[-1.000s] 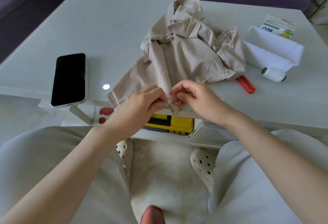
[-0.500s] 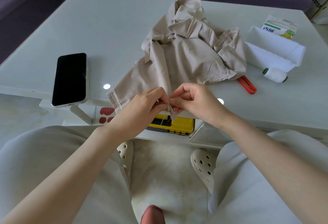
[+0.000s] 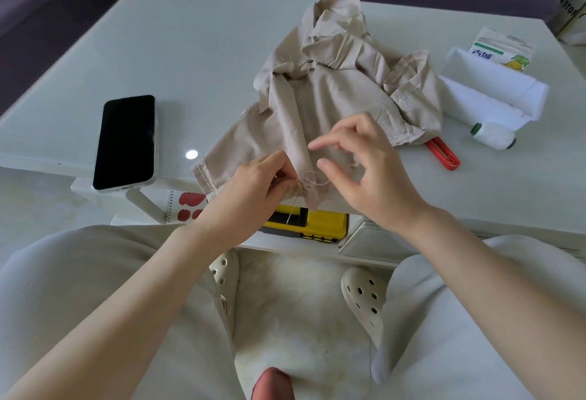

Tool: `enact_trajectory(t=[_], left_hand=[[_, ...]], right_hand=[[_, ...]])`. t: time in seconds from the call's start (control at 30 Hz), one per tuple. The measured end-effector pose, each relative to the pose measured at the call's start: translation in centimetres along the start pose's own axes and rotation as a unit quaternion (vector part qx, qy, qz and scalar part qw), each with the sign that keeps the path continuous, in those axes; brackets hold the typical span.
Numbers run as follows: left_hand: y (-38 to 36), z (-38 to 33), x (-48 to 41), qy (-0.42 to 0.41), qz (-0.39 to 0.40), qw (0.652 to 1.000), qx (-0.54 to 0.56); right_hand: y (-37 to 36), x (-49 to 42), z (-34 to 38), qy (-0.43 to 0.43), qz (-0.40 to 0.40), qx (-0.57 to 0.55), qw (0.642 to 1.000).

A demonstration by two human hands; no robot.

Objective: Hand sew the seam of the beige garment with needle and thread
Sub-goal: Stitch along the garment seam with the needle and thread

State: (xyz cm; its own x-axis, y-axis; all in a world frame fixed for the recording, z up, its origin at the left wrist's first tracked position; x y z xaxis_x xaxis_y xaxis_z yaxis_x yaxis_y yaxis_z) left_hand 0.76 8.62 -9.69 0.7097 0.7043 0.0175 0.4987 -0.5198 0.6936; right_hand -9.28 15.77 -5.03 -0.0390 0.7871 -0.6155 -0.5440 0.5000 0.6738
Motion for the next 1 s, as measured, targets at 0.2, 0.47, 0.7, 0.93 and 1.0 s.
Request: enact_trajectory(t=[0.2,0.47,0.7,0.93,1.0], left_hand=[[0.2,0.2,-0.1,0.01,-0.009,1.0,0.009],[-0.2,0.4,-0.2,0.008,0.003,1.0,0.003],[0.2,0.8,-0.6,0.018,-0.014,1.0,-0.008],[0.7,1.0,-1.2,0.02,-0.041,0.999,-0.023],[0.8,1.1,-1.2,0.021,-0.044,0.999,-0.024]], right_hand=[[-4.2,1.2,4.0,0.185,0.129,0.1,0.969],[-4.7,1.2,2.6,0.177,0.103,0.124,0.971],[-5.3,1.3,1.9,0.064,0.08,-0.102,0.99],[-9.8,5.0,2.7,-0.05,0.255,-0.212,0.942],[-11.7,7.3,2.8,-0.105,0.359,-0.224,0.9]])
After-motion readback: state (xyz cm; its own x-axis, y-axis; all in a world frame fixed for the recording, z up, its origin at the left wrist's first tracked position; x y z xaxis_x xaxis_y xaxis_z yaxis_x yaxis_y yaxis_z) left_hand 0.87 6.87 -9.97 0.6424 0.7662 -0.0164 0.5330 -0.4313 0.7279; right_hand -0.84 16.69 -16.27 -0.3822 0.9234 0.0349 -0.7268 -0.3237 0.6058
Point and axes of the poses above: each hand's wrist, its own x-axis away from the middle knuckle, its own y-axis out of the back of the hand, z = x × y, the point moved 10 cm from there along -x, towards the middle knuckle, and after that the axes turned 12 degrees about y, right-handed, at the moved point
